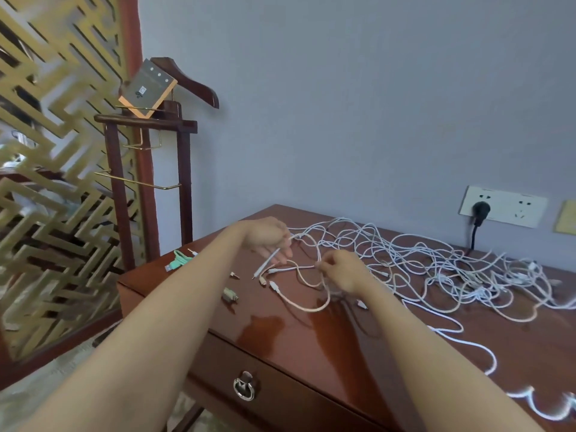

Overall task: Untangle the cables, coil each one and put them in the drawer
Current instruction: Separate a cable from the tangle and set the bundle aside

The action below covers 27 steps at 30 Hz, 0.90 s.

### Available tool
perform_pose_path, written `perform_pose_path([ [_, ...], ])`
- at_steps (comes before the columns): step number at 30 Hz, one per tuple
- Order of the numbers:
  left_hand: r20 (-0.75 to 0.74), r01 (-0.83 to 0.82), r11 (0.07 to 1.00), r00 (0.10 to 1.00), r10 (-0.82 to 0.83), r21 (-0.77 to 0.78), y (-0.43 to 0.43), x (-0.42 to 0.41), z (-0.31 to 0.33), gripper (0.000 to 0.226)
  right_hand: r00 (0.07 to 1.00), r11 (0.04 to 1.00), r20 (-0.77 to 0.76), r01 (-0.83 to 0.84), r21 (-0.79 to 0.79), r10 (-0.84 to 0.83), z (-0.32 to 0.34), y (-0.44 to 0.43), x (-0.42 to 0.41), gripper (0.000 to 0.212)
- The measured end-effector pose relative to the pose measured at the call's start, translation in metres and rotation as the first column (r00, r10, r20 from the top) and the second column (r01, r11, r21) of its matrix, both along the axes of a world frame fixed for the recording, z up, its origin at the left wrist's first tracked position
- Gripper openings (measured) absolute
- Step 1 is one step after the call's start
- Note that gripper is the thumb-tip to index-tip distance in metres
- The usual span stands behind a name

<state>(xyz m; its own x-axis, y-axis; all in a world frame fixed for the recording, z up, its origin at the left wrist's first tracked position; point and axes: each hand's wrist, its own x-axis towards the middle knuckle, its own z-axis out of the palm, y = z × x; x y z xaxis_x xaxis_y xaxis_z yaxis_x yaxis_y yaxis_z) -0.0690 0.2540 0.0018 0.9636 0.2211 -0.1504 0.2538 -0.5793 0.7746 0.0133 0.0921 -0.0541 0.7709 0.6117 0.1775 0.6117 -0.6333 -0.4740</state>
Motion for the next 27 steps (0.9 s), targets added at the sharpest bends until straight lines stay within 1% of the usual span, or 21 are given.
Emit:
perform_pose_path([
  [3,0.145,0.031,0.961,0.989,0.010,-0.276,-0.013,0.012,0.009,0.020,1.000,0.980,0.006,-0.006,0.198,0.004,0.017,-0.010,0.005,0.029],
  [5,0.218,0.088,0.916,0.976,-0.001,-0.391,-0.025,0.020,0.017,0.025,1.000,0.943,-0.007,-0.006,0.334,0.009,0.029,-0.017,0.007,0.027],
  [7,0.273,0.161,0.885,0.961,-0.039,-0.437,-0.041,0.027,0.025,0.031,0.999,0.876,-0.047,0.031,0.480,-0.010,0.041,-0.026,0.009,0.025],
  [9,0.306,0.219,0.873,0.948,-0.086,-0.435,-0.060,0.033,0.034,0.034,0.995,0.799,-0.089,0.083,0.595,-0.037,0.052,-0.034,0.014,0.026],
  [13,0.280,0.262,0.858,0.949,-0.146,-0.442,-0.094,0.042,0.046,0.034,0.981,0.687,-0.184,0.173,0.706,-0.058,0.068,-0.059,0.027,0.027],
  [14,0.257,0.267,0.871,0.951,-0.169,-0.414,-0.099,0.044,0.046,0.035,0.979,0.669,-0.198,0.183,0.721,-0.054,0.070,-0.066,0.029,0.027],
  [15,0.220,0.275,0.894,0.954,-0.206,-0.355,-0.104,0.045,0.045,0.038,0.977,0.655,-0.210,0.187,0.732,-0.045,0.071,-0.074,0.030,0.026],
  [16,0.160,0.290,0.918,0.954,-0.255,-0.270,-0.108,0.046,0.042,0.042,0.975,0.644,-0.219,0.189,0.742,-0.034,0.072,-0.082,0.031,0.025],
  [18,-0.006,0.344,0.931,0.938,-0.347,-0.119,-0.117,0.046,0.035,0.047,0.969,0.617,-0.246,0.210,0.758,-0.027,0.074,-0.094,0.031,0.024],
  [19,-0.070,0.364,0.929,0.927,-0.368,-0.071,-0.122,0.046,0.030,0.045,0.961,0.594,-0.277,0.235,0.769,-0.022,0.074,-0.100,0.032,0.025],
  [20,-0.100,0.365,0.931,0.925,-0.366,-0.030,-0.127,0.047,0.026,0.040,0.948,0.562,-0.318,0.268,0.783,-0.008,0.073,-0.105,0.033,0.026],
  [21,-0.083,0.346,0.938,0.936,-0.343,0.030,-0.132,0.050,0.022,0.035,0.934,0.526,-0.357,0.299,0.796,0.011,0.072,-0.110,0.034,0.027],
  [23,0.036,0.260,0.938,0.961,-0.275,0.231,-0.137,0.059,0.013,0.031,0.901,0.487,-0.433,0.360,0.796,0.042,0.068,-0.122,0.036,0.027],
  [24,0.096,0.203,0.928,0.965,-0.243,0.313,-0.138,0.064,0.009,0.035,0.881,0.489,-0.470,0.386,0.782,0.057,0.066,-0.128,0.036,0.028],
  [25,0.120,0.169,0.918,0.967,-0.226,0.360,-0.139,0.068,0.005,0.041,0.858,0.501,-0.508,0.411,0.762,0.069,0.063,-0.134,0.036,0.029],
  [27,0.054,0.194,0.897,0.971,-0.234,0.397,-0.140,0.075,-0.003,0.050,0.806,0.516,-0.587,0.473,0.714,0.073,0.059,-0.145,0.035,0.031],
])
